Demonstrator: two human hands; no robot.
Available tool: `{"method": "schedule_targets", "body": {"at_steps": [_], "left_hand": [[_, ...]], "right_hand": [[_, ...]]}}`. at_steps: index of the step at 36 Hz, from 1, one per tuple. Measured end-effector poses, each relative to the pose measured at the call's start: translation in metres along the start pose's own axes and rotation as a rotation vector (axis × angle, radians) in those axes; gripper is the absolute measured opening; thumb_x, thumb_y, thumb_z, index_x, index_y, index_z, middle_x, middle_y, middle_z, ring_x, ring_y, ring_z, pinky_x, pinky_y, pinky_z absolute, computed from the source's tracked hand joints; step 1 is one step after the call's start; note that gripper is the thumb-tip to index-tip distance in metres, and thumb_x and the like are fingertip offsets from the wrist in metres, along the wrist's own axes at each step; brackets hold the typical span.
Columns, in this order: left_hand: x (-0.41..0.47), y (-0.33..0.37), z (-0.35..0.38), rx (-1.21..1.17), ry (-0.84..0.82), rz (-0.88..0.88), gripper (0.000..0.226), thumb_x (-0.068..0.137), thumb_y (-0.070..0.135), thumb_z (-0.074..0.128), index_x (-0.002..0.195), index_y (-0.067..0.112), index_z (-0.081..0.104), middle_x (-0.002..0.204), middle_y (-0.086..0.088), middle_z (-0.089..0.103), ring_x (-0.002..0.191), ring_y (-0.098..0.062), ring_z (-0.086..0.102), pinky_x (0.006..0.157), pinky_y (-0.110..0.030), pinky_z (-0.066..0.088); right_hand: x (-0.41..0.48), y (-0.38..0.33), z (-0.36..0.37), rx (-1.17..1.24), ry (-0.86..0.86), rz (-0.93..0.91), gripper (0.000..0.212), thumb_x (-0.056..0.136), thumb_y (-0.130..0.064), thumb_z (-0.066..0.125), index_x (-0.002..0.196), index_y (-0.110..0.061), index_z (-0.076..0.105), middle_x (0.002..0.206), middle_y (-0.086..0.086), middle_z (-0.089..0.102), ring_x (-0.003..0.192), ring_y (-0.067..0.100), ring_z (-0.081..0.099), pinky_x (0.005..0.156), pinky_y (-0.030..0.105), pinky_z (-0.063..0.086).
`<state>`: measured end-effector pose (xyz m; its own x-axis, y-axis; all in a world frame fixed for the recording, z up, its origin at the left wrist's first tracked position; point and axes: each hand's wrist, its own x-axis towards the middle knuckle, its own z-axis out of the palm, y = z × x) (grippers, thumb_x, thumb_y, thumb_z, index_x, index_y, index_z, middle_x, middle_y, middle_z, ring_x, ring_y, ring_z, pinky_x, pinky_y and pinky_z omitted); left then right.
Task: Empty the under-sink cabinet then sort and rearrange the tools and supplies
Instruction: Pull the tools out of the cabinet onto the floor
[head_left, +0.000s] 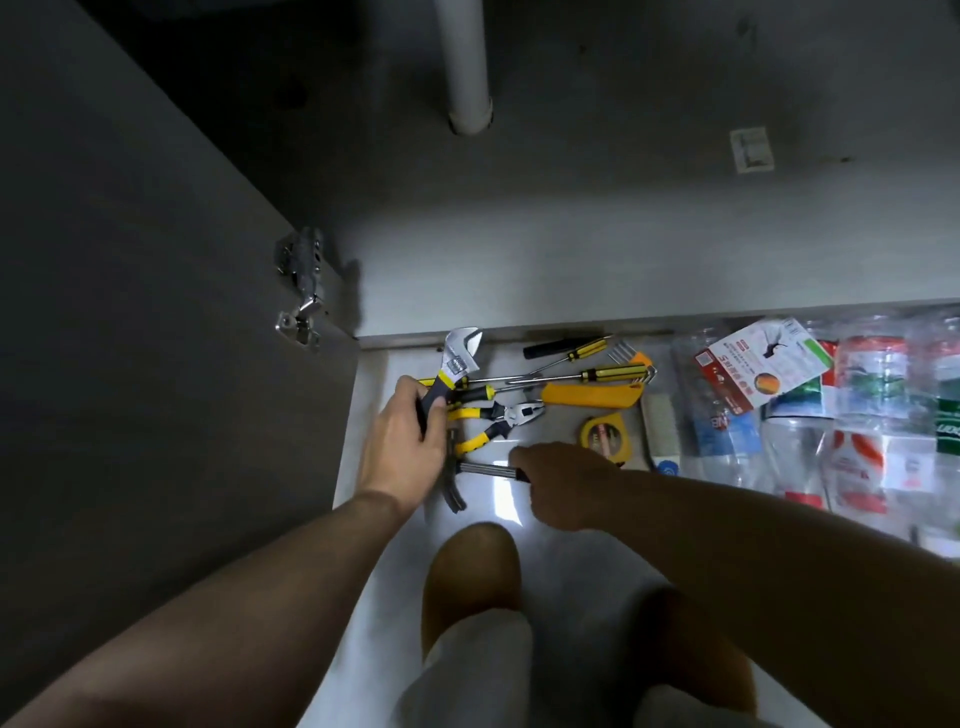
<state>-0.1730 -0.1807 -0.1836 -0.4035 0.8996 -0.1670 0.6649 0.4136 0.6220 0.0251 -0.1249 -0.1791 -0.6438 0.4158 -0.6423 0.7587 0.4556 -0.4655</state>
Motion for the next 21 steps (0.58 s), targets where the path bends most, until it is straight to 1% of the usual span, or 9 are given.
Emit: {"method": "schedule_targets", "body": {"at_steps": [3,5,8,10,12,15,17,19,21], "left_hand": [[-0.002,-0.005,0.002,0.037,0.001,0.024,0.019,0.102,0.036,0.048,0.088,0.028,0.038,0.071,0.009,0.051,0.066,-0.014,0.051,0.058,-0.033,0.035],[-0.002,-0.007,0.000,0.091,-0.013,0.050,0.021,0.101,0.039,0.048,0.088,0.029,0.036,0.072,0.009,0.051,0.065,-0.013,0.050,0.057,-0.033,0.034],[-0.004,-0.013,-0.002,0.131,-0.026,0.056,0.021,0.101,0.040,0.048,0.089,0.026,0.038,0.074,0.007,0.052,0.067,-0.018,0.053,0.057,-0.035,0.040],[-0.009,-0.017,-0.002,0.109,-0.025,0.002,0.021,0.101,0.040,0.049,0.090,0.024,0.040,0.076,0.004,0.055,0.069,-0.022,0.056,0.059,-0.038,0.046],[-0.014,-0.022,0.000,0.084,-0.003,-0.082,0.021,0.101,0.040,0.050,0.093,0.021,0.042,0.079,-0.001,0.058,0.073,-0.028,0.059,0.063,-0.042,0.049],[-0.016,-0.028,0.004,0.053,0.029,-0.200,0.020,0.101,0.036,0.051,0.095,0.019,0.043,0.078,0.001,0.057,0.075,-0.031,0.058,0.064,-0.039,0.043],[-0.014,-0.031,0.007,0.021,0.024,-0.282,0.017,0.101,0.034,0.051,0.096,0.020,0.043,0.077,0.005,0.056,0.076,-0.031,0.057,0.066,-0.036,0.039],[-0.010,-0.032,0.010,-0.026,0.021,-0.349,0.016,0.101,0.030,0.052,0.097,0.018,0.043,0.077,0.005,0.054,0.079,-0.033,0.057,0.069,-0.035,0.038],[-0.006,-0.033,0.012,-0.066,0.030,-0.392,0.014,0.101,0.025,0.053,0.099,0.013,0.044,0.080,0.000,0.055,0.083,-0.034,0.058,0.071,-0.034,0.039]], "right_hand": [[0.004,-0.002,-0.001,0.040,0.010,-0.021,0.022,0.092,-0.007,0.053,0.112,-0.016,0.054,0.107,0.008,0.054,0.095,0.030,0.055,0.076,0.038,0.046],[0.006,-0.003,-0.004,0.043,0.029,-0.014,0.029,0.092,-0.007,0.053,0.117,-0.020,0.056,0.101,0.004,0.050,0.092,0.029,0.055,0.077,0.039,0.049],[0.007,-0.008,-0.006,0.037,0.015,-0.009,0.045,0.090,-0.003,0.053,0.129,-0.024,0.057,0.106,0.006,0.052,0.096,0.028,0.057,0.080,0.041,0.051],[0.006,-0.013,-0.007,0.039,-0.006,-0.012,0.049,0.089,-0.001,0.053,0.133,-0.023,0.056,0.112,0.010,0.054,0.100,0.030,0.058,0.085,0.043,0.052],[0.006,-0.016,-0.007,0.033,-0.001,-0.017,0.048,0.089,0.000,0.052,0.132,-0.021,0.058,0.112,0.012,0.055,0.101,0.032,0.059,0.087,0.046,0.052],[0.004,-0.021,-0.002,0.006,0.017,-0.012,0.050,0.090,-0.001,0.054,0.135,-0.023,0.054,0.111,0.011,0.053,0.097,0.032,0.060,0.084,0.045,0.053],[0.003,-0.025,0.003,-0.032,0.012,0.011,0.056,0.088,-0.001,0.060,0.139,-0.022,0.046,0.118,0.013,0.050,0.104,0.034,0.059,0.086,0.044,0.053],[0.003,-0.028,0.007,-0.070,0.004,0.051,0.059,0.085,-0.001,0.066,0.136,-0.018,0.043,0.123,0.013,0.048,0.111,0.033,0.056,0.088,0.043,0.053],[0.002,-0.027,0.010,-0.100,0.006,0.109,0.058,0.084,-0.003,0.070,0.134,-0.015,0.043,0.128,0.013,0.047,0.116,0.031,0.053,0.092,0.043,0.053]]}}
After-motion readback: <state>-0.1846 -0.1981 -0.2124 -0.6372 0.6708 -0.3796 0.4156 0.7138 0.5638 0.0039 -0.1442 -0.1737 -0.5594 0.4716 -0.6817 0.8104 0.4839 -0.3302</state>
